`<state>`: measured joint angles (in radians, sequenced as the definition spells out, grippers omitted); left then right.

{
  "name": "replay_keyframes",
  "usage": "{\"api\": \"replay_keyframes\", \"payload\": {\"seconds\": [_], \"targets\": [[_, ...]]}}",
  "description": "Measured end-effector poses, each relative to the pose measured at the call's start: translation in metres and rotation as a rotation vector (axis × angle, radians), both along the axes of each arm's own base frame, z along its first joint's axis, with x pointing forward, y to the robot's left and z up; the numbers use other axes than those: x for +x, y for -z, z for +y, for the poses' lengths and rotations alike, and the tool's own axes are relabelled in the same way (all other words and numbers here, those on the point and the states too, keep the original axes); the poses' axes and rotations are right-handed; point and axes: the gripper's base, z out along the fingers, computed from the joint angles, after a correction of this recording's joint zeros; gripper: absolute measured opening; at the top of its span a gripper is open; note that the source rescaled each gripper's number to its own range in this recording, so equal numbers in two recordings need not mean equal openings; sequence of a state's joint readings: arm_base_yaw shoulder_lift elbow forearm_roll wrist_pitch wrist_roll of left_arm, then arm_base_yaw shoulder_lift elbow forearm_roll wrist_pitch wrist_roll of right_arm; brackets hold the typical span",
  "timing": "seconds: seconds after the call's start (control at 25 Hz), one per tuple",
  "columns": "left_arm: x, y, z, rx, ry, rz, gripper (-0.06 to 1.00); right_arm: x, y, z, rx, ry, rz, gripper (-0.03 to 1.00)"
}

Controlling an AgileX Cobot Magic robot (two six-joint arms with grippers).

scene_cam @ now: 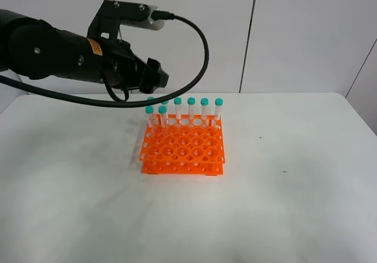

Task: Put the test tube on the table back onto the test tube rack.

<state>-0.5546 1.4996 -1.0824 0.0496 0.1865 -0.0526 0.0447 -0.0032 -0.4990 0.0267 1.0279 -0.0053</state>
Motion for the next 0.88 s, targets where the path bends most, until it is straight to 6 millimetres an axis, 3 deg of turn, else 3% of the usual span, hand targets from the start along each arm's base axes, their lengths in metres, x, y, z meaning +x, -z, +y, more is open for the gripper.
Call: {"api": "replay_keyframes", "payload": {"seconds": [0.16,0.28,0.44,0.6,0.88], "targets": [[-0.011,0.016,0.011,0.123,-0.019,0.212,1.00,0.000,0.000,0.000,0.000,0.000,0.000,1.00],[-0.005,0.016,0.029,0.161,-0.078,0.293,1.00,0.000,0.000,0.000,0.000,0.000,0.000,1.00],[0.018,0.011,0.063,0.200,-0.192,0.395,1.00,0.000,0.000,0.000,0.000,0.000,0.000,1.00],[0.037,0.021,0.100,0.256,-0.289,0.556,1.00,0.000,0.000,0.000,0.000,0.000,0.000,1.00],[0.040,0.029,0.168,0.245,-0.478,0.718,1.00,0.000,0.000,0.000,0.001,0.000,0.000,1.00]]}}
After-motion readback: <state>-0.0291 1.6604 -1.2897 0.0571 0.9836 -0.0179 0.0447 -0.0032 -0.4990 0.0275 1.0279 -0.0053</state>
